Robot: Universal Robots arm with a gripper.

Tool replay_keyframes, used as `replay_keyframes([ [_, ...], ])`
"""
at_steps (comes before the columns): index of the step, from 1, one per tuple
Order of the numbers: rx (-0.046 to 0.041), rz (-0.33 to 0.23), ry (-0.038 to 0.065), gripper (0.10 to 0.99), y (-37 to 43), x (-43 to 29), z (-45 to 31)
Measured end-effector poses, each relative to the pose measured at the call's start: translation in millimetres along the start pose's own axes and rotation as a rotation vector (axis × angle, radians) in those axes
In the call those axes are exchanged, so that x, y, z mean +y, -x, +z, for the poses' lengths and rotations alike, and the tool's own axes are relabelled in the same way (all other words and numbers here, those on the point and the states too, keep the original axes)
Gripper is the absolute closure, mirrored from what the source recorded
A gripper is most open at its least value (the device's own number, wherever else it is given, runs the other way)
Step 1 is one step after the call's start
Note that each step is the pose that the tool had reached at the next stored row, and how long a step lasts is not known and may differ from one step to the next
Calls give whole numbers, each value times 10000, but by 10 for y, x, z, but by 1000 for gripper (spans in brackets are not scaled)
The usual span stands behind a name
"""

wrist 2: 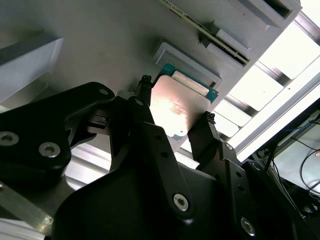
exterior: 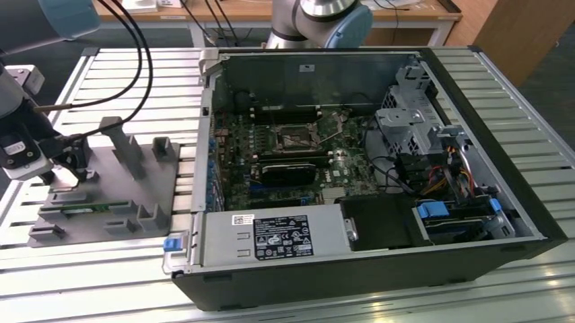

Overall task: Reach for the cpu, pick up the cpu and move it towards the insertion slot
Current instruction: 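Pick up the cpu and move it towards the insertion slot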

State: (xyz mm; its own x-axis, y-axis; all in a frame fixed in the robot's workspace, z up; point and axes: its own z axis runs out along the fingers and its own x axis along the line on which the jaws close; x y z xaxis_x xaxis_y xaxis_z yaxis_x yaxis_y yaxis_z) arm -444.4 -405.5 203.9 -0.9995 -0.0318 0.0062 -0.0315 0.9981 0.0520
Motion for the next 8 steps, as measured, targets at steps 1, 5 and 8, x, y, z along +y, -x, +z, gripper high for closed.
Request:
replay_keyframes([
  [1, -1, 0, 1, 541, 0, 0, 0],
  [5, 2, 0, -1, 541, -1, 1, -17],
  [8, 1, 0, -1, 541, -1, 2, -40],
])
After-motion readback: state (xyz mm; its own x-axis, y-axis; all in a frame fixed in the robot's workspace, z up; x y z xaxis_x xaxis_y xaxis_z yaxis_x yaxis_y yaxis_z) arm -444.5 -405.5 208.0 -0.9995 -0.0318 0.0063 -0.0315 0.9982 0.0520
